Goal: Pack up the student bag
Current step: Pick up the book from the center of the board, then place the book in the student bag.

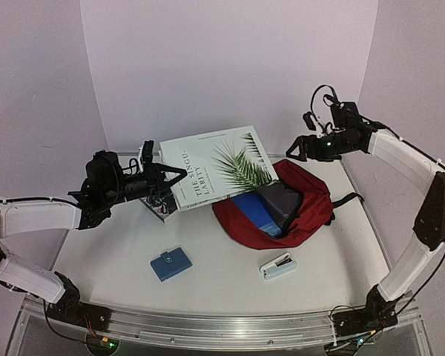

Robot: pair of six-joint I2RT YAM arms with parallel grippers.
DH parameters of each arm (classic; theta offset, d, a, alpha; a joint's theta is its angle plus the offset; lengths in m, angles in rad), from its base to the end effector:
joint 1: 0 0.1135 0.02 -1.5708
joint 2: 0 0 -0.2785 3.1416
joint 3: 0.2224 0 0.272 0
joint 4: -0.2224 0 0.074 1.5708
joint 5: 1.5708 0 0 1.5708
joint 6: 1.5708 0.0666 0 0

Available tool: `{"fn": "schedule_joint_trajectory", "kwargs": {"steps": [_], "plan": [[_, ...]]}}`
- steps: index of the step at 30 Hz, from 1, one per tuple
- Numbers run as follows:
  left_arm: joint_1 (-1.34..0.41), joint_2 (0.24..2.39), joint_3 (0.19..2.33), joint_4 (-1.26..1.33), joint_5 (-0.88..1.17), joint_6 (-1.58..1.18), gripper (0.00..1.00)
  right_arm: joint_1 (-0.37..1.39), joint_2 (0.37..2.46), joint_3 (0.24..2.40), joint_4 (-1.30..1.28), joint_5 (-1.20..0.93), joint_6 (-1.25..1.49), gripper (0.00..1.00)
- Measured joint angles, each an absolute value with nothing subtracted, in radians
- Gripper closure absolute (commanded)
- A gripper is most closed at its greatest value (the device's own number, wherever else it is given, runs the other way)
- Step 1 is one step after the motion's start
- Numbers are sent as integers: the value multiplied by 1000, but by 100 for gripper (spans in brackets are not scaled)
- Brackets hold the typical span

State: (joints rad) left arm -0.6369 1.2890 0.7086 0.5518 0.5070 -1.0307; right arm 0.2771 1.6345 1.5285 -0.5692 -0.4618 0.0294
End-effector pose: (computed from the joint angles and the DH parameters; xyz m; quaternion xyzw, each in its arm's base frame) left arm 0.2456 -0.2219 0.2819 0.0356 0.7150 -0.6204 0.3202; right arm 0.3884 0.1413 0.3395 -0.2067 0.8585 0.2682 0.3851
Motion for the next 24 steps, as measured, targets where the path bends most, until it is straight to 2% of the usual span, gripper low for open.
{"fn": "schedule_joint_trajectory", "kwargs": {"steps": [6,13,18,21,24], "plan": [[-627,1284,645,535,441,-1097,87,345,1774,1572,-592,-302,-69,18],[-627,1289,567,513,395,-1155,88,507,1913,1629,-600,-143,-148,22],[-627,1290,523,506,372,-1185,89,556,2012,1665,-598,-53,-186,25],[-627,1289,505,505,363,-1195,89,561,2067,1676,-599,-5,-206,33],[-627,1288,490,505,363,-1204,92,562,2107,1683,-601,32,-219,51]]}}
